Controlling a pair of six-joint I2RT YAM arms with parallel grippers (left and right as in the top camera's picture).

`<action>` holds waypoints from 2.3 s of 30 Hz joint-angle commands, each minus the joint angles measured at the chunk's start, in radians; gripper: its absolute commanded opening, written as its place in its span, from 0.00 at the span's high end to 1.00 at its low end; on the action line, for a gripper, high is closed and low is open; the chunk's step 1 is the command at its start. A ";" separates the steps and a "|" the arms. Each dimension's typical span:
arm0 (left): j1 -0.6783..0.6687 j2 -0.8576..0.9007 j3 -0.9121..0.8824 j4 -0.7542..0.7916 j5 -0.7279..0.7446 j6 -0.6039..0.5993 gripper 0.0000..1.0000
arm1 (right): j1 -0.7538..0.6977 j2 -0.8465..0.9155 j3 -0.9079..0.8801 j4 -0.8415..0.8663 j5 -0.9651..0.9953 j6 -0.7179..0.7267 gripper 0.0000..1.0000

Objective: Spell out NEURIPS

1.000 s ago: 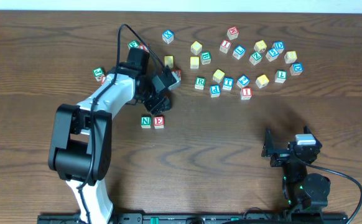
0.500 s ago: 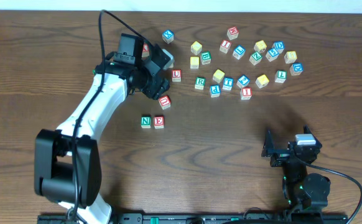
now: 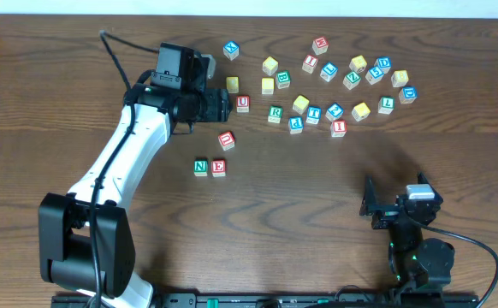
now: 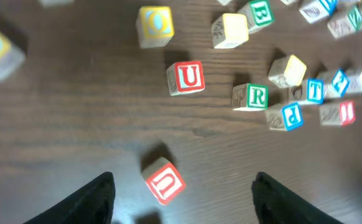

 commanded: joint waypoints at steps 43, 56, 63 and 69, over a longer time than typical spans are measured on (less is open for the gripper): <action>-0.119 0.134 0.013 -0.200 -0.334 -0.469 0.92 | -0.006 -0.003 -0.001 -0.005 -0.002 0.017 0.01; -0.119 0.142 0.013 -0.172 -0.336 -0.484 0.92 | -0.006 -0.003 -0.001 -0.005 -0.002 0.017 0.01; -0.119 0.142 0.010 -0.163 -0.339 -0.510 0.92 | -0.006 -0.003 -0.001 -0.005 -0.002 0.017 0.01; -0.120 0.172 0.010 -0.159 -0.339 -0.514 0.92 | -0.006 -0.003 -0.001 -0.005 -0.002 0.017 0.01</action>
